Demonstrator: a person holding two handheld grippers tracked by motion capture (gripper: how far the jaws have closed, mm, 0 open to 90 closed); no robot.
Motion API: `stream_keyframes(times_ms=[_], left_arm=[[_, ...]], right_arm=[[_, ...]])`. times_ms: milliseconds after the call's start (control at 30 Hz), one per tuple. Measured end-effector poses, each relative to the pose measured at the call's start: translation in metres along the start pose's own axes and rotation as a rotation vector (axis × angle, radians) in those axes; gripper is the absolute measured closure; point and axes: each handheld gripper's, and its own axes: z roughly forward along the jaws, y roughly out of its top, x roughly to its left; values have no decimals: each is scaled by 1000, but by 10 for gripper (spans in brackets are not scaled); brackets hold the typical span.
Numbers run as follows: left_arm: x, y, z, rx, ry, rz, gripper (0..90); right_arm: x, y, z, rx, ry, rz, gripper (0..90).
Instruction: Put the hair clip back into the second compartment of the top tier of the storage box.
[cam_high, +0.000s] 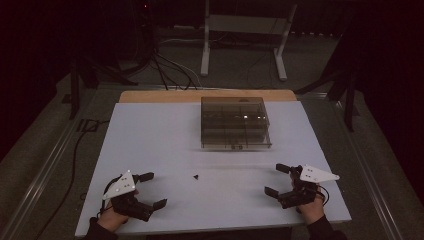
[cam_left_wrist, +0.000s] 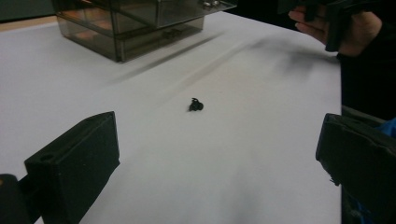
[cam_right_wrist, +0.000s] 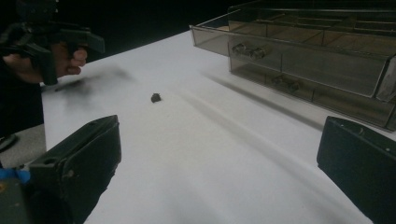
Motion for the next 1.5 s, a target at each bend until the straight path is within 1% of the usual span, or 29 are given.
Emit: stream_keyframes(times_ms=[100,133,167,300,367,400,433,600,767,967,1033,1133,1267,1400,1500], left_arm=[[0,6,2,5,-5,11,6],[0,6,2,5,-5,11,6],[1,12,3,-8,-16,9,6],[3,23,5,3,-24,33,6],[4,28,5,-3,-30,34,6],[4,28,5,-3,-30,34,6],[5,33,6,-7,-31,41,6],[7,45,8,2,-35,64,6],[10,54,10,1,-35,64,5],[14,61,14,6,-38,68,6],[14,63,17,5,-43,61,6],[14,64,22,5,-51,62,6],[14,65,29,19,-56,59,6],[15,69,35,27,-62,69,6],[17,70,39,30,-67,68,6]], right_arm=[[0,0,0,-1,-5,3,0],[0,0,0,-4,-5,4,0],[-1,0,0,-5,-8,7,0],[-1,0,-2,-7,-12,12,0],[-1,0,-2,-8,-13,11,0],[-1,0,-2,-8,-13,11,0],[-1,0,-2,-8,-13,10,0],[-1,0,-2,-8,-12,15,0],[-2,0,-2,-11,-13,16,0],[-2,0,-2,-10,-14,18,0],[-2,0,-2,-9,-13,18,0],[-2,0,-3,-17,-12,23,0],[-2,0,-5,-25,-14,27,0],[-2,0,-4,-20,-15,28,0],[-2,0,-4,-19,-15,27,0]])
